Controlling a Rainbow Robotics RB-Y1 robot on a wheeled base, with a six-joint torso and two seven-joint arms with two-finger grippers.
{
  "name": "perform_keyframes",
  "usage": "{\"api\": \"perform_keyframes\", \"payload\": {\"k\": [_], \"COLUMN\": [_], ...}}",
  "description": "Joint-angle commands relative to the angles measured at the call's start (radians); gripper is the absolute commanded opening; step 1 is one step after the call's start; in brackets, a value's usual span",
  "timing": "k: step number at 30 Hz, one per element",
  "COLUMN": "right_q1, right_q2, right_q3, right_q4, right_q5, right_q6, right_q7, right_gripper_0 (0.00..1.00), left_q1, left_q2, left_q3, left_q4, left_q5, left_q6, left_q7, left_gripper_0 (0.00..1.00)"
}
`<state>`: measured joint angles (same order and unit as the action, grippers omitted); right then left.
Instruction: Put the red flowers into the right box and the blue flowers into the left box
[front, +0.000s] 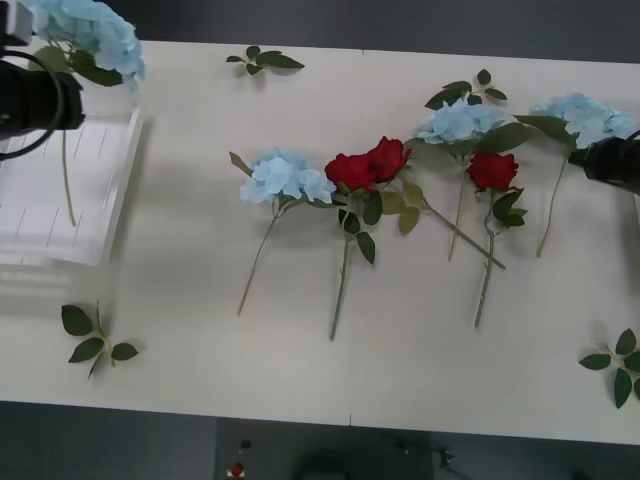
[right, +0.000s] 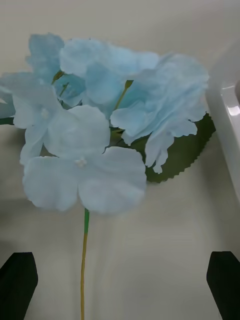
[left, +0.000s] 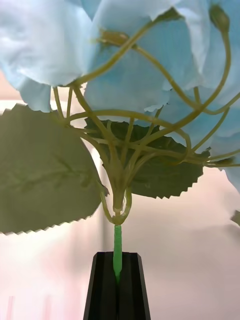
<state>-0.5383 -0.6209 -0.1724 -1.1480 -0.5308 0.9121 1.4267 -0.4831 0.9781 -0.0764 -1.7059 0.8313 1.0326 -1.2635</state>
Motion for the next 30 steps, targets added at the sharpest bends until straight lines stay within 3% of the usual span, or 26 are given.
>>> {"api": "perform_keyframes", "payload": {"k": [1, 6, 11, 12, 14, 17, 20, 24, 25, 26, 27, 28, 30], "right_q1": [-0.058, -0.123, -0.170, -0.193, -0.223, -0.249, -0.264, -0.267, -0.267, -0.267, -0.267, -0.267, -0.267], "right_q2": [0.036, 0.095, 0.125, 0.135, 0.142, 0.155, 0.164, 0.171, 0.173, 0.173, 0.175, 0.176, 0.176], "right_q3": [-0.013, -0.010, -0.009, -0.010, -0.010, -0.009, -0.009, -0.009, -0.009, -0.009, -0.009, -0.009, -0.009], "right_q4": [0.050, 0.171, 0.251, 0.303, 0.363, 0.435, 0.491, 0.516, 0.516, 0.516, 0.514, 0.514, 0.516], "right_q5": [0.075, 0.170, 0.221, 0.236, 0.239, 0.242, 0.245, 0.244, 0.244, 0.244, 0.244, 0.244, 0.244], "right_q6": [-0.032, -0.116, -0.154, -0.176, -0.205, -0.256, -0.309, -0.341, -0.341, -0.341, -0.341, -0.343, -0.346], "right_q7": [-0.057, -0.062, -0.066, -0.068, -0.068, -0.068, -0.068, -0.071, -0.069, -0.071, -0.071, -0.074, -0.074], "right_gripper_0": [1.00, 1.00, 1.00, 1.00, 1.00, 1.00, 1.00, 1.00, 0.89, 0.61, 0.22, 0.00, 0.00], "left_q1": [0.063, 0.179, 0.222, 0.225, 0.225, 0.225, 0.225, 0.195, 0.179, 0.161, 0.135, 0.106, 0.052], "left_q2": [0.079, 0.094, 0.094, 0.094, 0.093, 0.094, 0.093, 0.093, 0.093, 0.093, 0.093, 0.091, 0.079], "left_q3": [0.107, 0.256, 0.303, 0.310, 0.308, 0.308, 0.308, 0.287, 0.276, 0.265, 0.247, 0.224, 0.179], "left_q4": [-0.017, 0.008, 0.058, 0.100, 0.140, 0.164, 0.160, 0.104, 0.089, 0.072, 0.052, 0.038, 0.034], "left_q5": [0.009, 0.029, 0.068, 0.098, 0.132, 0.173, 0.213, 0.273, 0.284, 0.292, 0.299, 0.299, 0.298], "left_q6": [0.001, 0.001, -0.028, -0.054, -0.091, -0.105, -0.101, -0.009, 0.018, 0.043, 0.073, 0.096, 0.130], "left_q7": [-0.060, -0.174, -0.257, -0.315, -0.367, -0.413, -0.444, -0.485, -0.485, -0.484, -0.482, -0.478, -0.475], "left_gripper_0": [0.00, 0.00, 0.00, 0.06, 0.49, 0.77, 0.88, 0.90, 0.90, 0.90, 0.90, 0.90, 0.90]}}
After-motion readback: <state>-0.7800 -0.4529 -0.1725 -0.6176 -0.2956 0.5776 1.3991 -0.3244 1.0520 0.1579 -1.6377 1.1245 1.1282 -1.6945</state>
